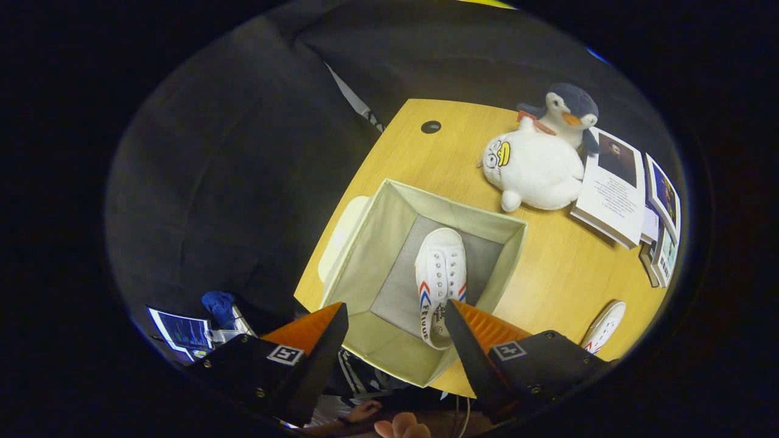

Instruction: Open the storage box then place both shoes into the box .Put the left shoe in first, then the right shoe, with the right side of both shoes facing outward in a uniform manner.

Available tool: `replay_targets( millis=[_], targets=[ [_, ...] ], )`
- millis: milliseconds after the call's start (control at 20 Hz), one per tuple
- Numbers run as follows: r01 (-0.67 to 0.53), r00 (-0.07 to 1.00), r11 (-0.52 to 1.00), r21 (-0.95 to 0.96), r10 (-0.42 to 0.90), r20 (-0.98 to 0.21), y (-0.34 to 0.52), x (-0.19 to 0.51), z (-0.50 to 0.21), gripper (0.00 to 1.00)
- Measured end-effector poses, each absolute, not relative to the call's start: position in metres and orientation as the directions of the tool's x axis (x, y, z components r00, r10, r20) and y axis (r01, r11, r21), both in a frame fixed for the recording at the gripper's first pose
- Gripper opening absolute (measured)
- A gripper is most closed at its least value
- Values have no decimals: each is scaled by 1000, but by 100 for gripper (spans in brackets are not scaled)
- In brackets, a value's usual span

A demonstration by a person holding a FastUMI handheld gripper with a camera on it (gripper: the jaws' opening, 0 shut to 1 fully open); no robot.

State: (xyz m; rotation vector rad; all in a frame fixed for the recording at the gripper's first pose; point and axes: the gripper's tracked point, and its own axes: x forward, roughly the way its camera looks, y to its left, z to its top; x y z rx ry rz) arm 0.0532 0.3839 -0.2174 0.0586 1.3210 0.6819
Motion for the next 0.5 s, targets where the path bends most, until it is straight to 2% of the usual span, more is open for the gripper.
replay_targets(
  millis=[500],
  targets=[
    [-381, 147, 812, 442, 525, -838, 329, 54, -185, 96]
  ],
)
